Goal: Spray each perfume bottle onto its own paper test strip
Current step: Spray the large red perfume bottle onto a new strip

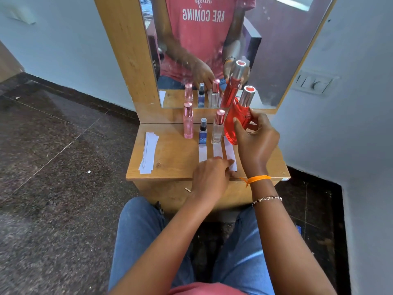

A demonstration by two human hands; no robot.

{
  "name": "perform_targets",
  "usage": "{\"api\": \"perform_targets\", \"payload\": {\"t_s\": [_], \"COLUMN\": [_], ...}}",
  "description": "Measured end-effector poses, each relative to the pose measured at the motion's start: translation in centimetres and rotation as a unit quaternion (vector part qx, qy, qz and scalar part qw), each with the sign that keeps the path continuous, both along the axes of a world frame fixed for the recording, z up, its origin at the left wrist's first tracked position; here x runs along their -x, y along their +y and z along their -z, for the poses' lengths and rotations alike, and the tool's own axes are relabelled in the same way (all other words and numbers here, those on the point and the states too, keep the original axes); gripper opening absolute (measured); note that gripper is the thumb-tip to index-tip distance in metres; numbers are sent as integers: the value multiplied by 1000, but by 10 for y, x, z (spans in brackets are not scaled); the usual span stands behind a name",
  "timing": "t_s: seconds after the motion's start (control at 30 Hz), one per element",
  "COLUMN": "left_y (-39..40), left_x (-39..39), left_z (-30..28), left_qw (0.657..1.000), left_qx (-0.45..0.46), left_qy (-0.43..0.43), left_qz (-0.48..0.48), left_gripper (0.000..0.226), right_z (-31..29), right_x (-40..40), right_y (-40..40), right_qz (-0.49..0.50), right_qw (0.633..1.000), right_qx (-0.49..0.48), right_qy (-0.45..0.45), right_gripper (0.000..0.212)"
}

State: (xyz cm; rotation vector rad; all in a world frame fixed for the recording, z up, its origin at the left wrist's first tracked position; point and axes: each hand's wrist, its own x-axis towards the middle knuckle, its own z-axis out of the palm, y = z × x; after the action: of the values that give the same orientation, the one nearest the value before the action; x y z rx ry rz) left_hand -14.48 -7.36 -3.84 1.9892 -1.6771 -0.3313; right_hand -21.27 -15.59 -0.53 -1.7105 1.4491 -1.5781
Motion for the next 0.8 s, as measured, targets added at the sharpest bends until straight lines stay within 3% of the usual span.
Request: {"api": "perform_targets", "payload": {"t_s": [0.23, 0.53, 0.8], "left_y": [2, -1, -5], "left_x": [-3, -4, -1], "left_z": [2, 0, 1], "left_qw": [999, 997, 999], "left_qx": [8, 73, 46], "left_qy": [42, 10, 3], "left_qz": [4, 22, 12], "left_gripper": [29, 34, 30], "right_z": [8, 8, 12], "right_x": [-1, 0, -1], "right_y": [-3, -4, -7], "right_qz": [4, 5, 2], "right_qw": [1000, 1000, 1000], "right_qx": [6, 10, 15], "right_qy": [15, 19, 25], "right_gripper": [30, 27, 26]}}
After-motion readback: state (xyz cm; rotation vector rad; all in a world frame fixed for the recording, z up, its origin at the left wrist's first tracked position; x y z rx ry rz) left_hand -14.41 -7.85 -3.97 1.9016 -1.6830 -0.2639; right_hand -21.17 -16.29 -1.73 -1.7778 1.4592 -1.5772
